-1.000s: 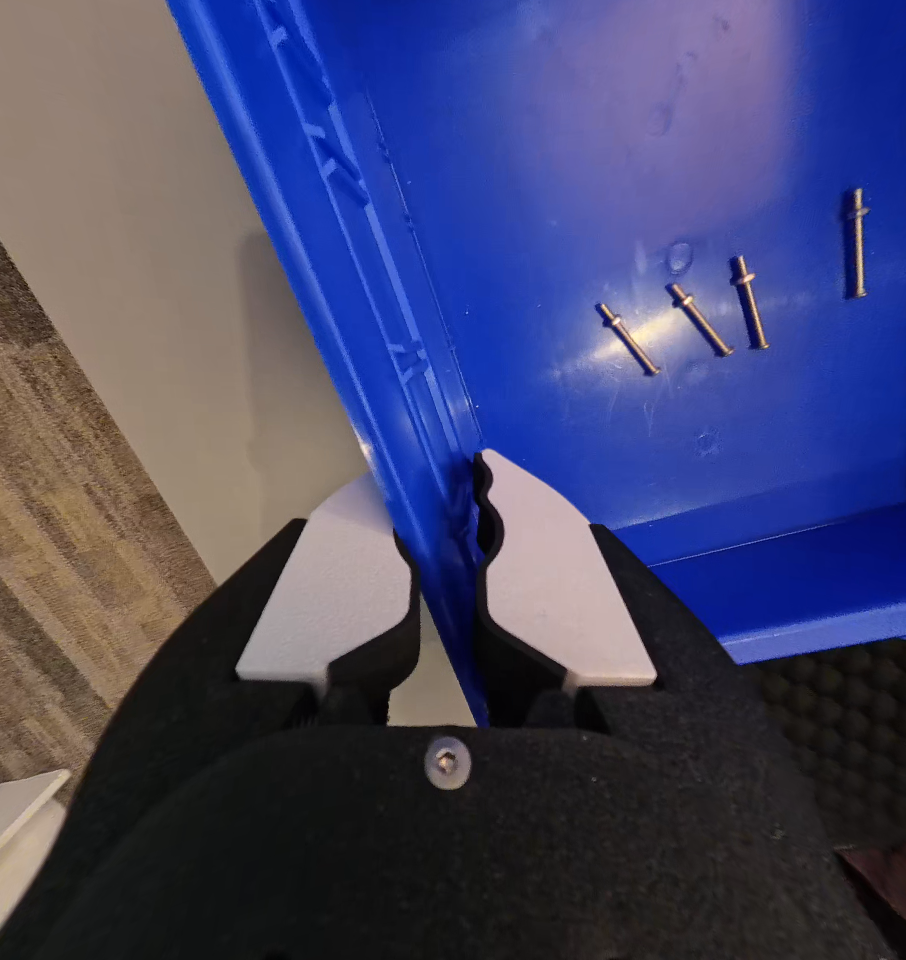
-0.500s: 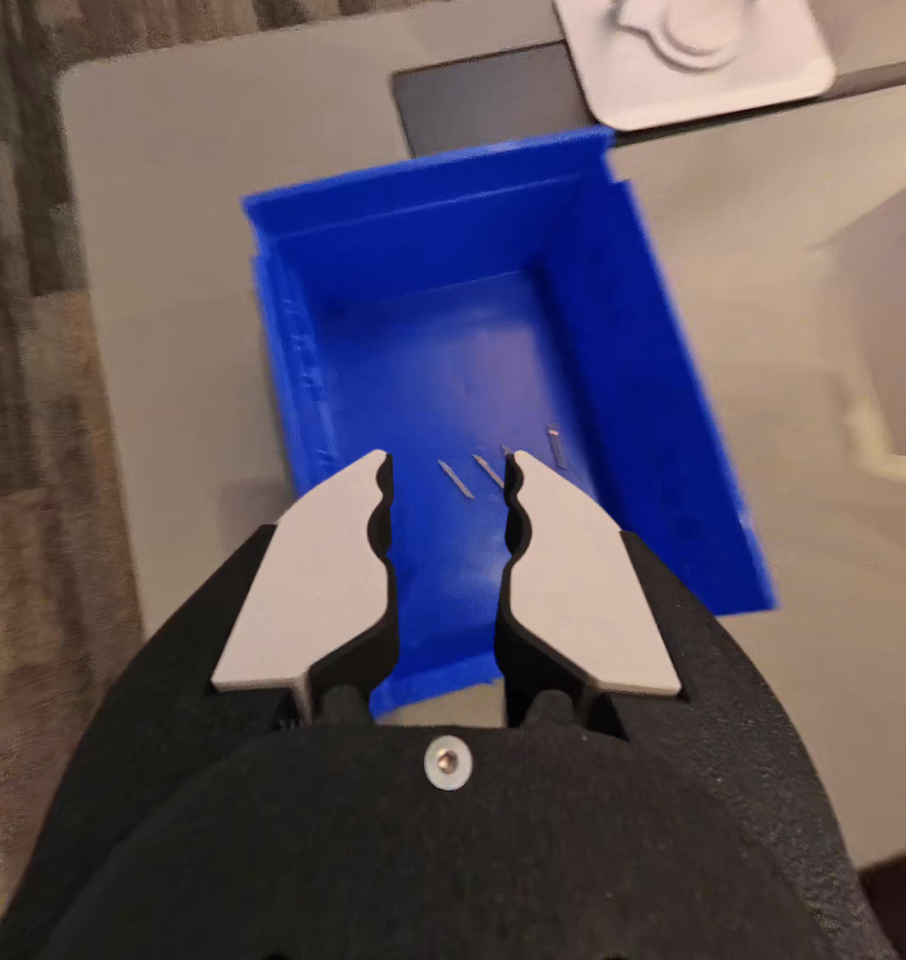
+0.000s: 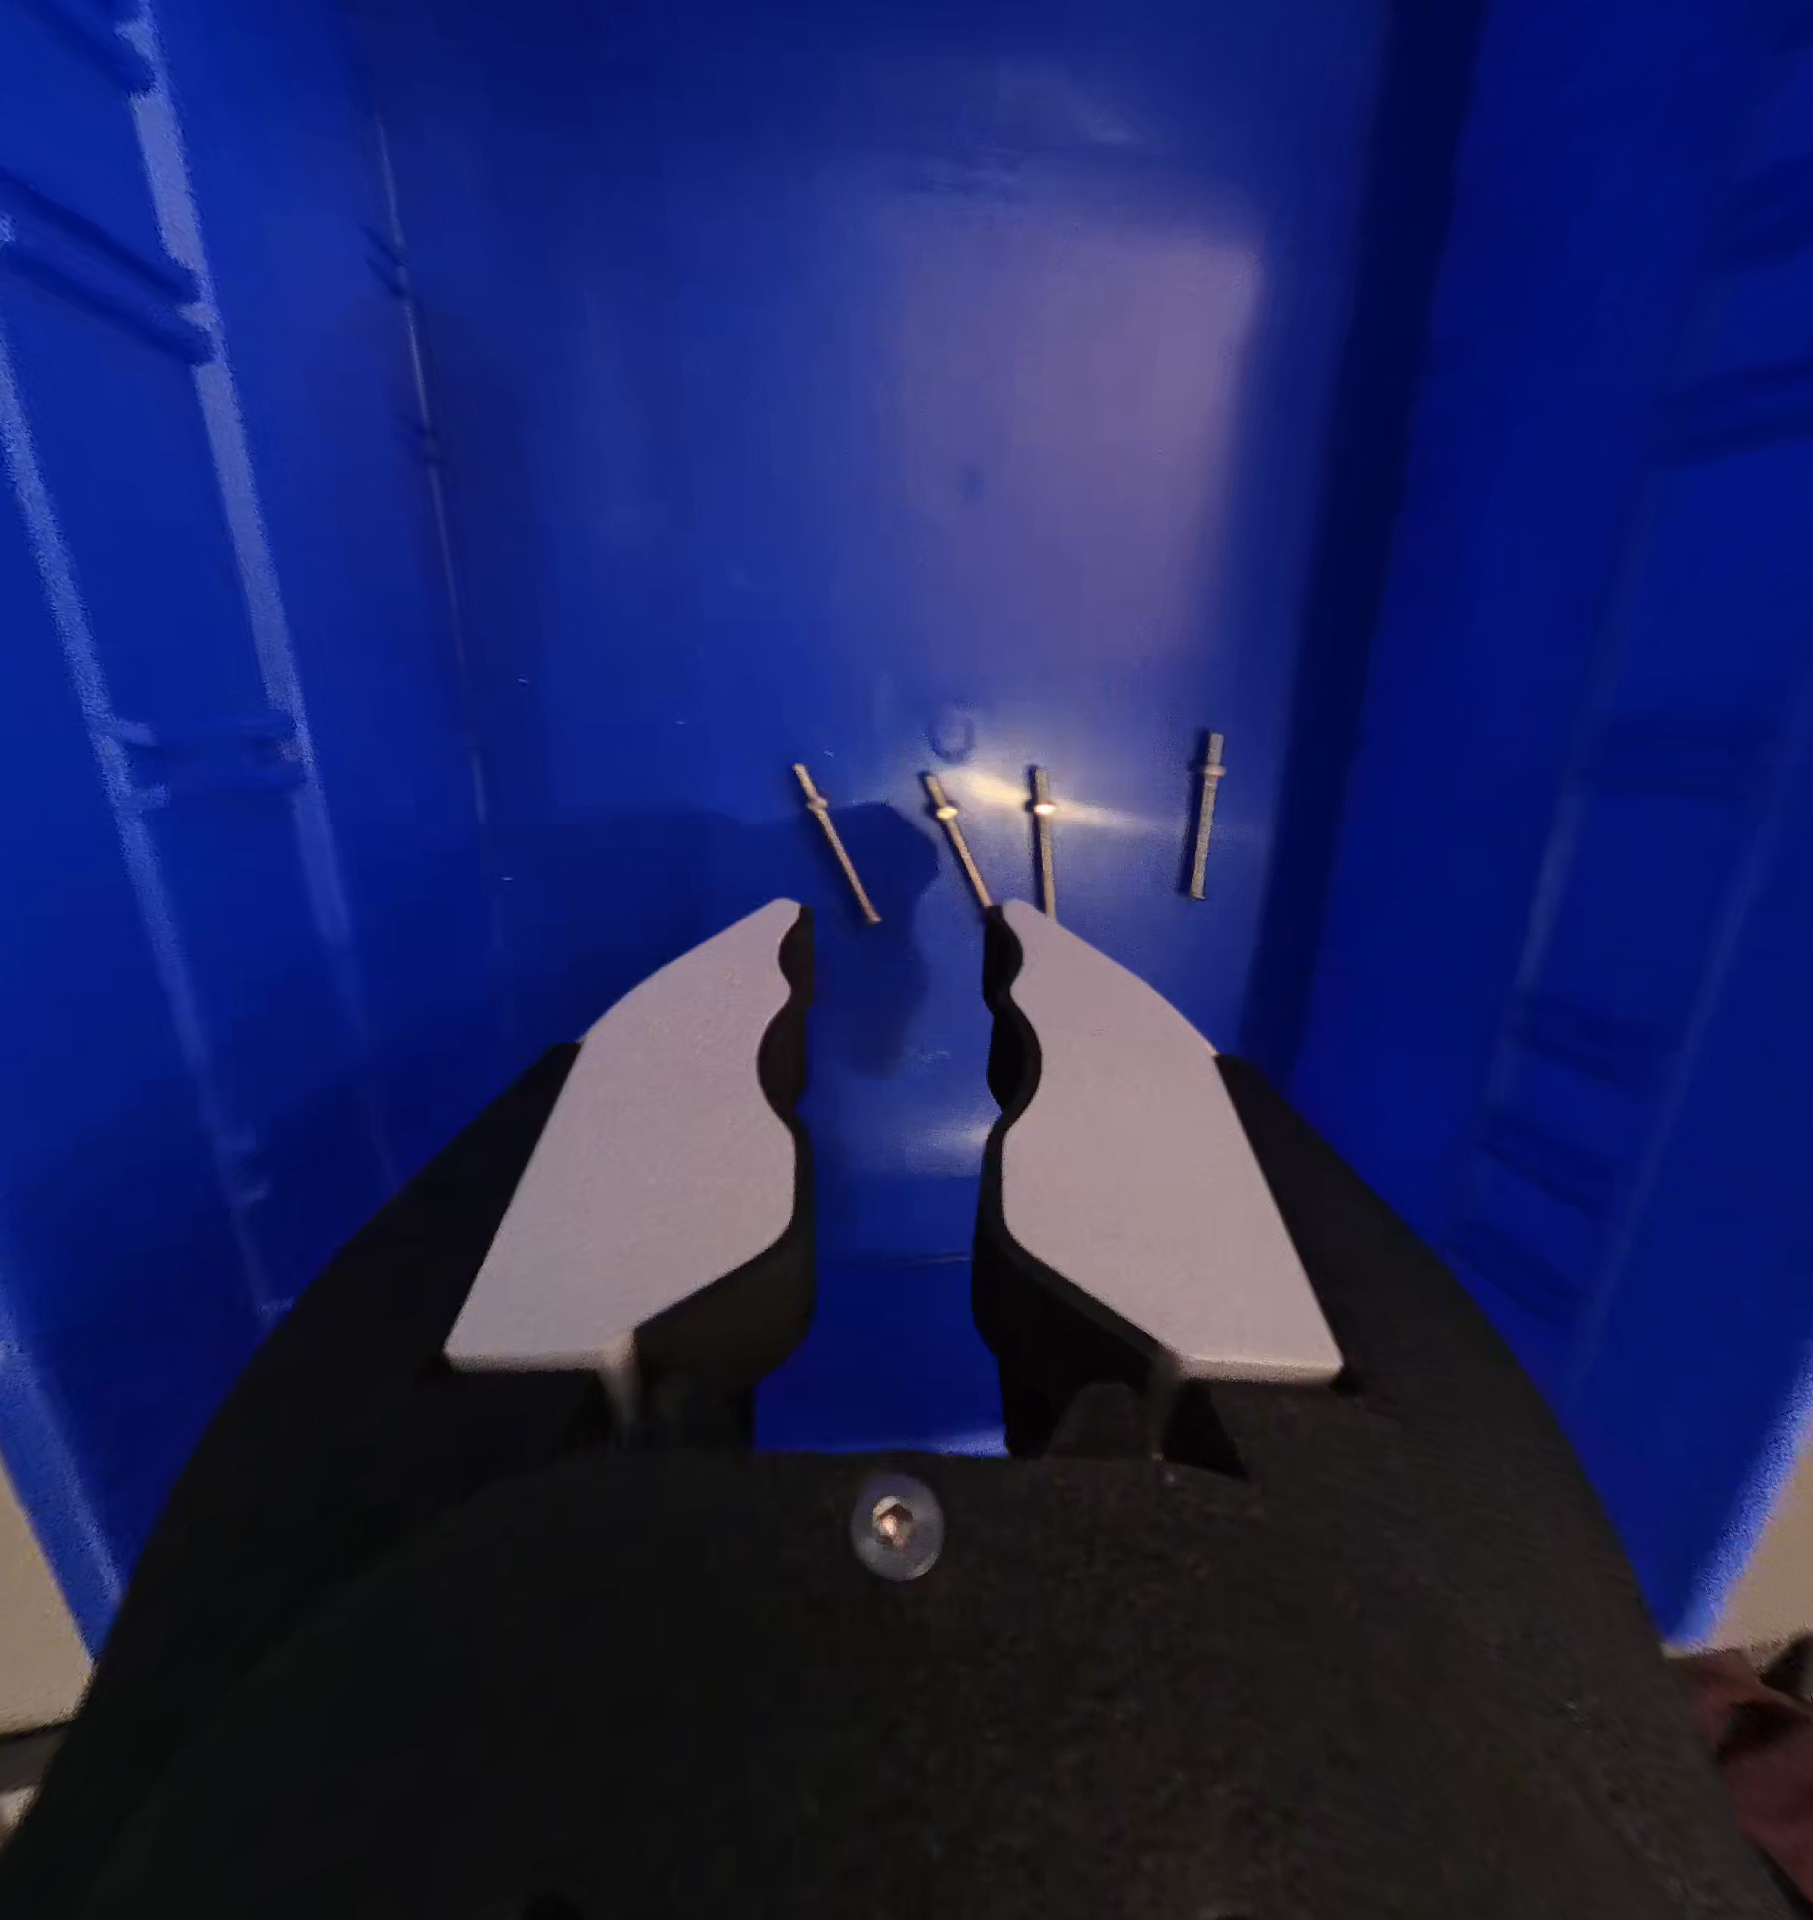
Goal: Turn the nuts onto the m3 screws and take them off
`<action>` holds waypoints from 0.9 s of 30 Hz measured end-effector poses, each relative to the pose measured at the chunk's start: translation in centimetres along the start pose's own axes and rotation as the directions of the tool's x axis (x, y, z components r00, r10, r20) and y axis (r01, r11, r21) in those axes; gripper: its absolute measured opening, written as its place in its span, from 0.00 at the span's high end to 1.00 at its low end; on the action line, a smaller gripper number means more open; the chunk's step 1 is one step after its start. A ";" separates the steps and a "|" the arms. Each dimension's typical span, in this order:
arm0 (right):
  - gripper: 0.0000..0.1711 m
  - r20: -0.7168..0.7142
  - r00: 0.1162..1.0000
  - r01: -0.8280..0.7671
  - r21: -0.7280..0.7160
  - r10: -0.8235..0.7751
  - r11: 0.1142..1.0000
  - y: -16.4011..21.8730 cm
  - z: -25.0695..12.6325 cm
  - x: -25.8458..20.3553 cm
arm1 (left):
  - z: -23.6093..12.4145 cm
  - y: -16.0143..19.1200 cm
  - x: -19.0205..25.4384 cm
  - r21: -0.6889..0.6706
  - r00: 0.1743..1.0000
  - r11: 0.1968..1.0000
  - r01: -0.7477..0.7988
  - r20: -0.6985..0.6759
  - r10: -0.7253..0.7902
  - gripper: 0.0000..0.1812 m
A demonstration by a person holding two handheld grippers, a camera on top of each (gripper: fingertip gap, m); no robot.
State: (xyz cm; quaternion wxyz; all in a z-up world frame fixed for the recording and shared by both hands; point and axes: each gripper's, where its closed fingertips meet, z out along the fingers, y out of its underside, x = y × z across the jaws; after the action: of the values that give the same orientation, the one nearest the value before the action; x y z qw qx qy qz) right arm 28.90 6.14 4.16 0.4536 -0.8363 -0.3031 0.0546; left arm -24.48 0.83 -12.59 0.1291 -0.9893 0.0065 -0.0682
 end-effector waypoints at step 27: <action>0.72 0.025 0.999 0.022 -0.024 -0.021 0.999 0.5 0.0 -0.3 | 2.8 -0.3 -1.3 -0.132 0.989 0.991 -0.006 0.147 0.025 0.95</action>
State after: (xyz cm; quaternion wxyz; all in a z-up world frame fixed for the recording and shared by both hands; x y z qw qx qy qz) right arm 28.95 5.77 3.70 0.4400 -0.8377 -0.3184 0.0565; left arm -25.40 1.85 -15.32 0.0645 -0.9978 0.0091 0.0074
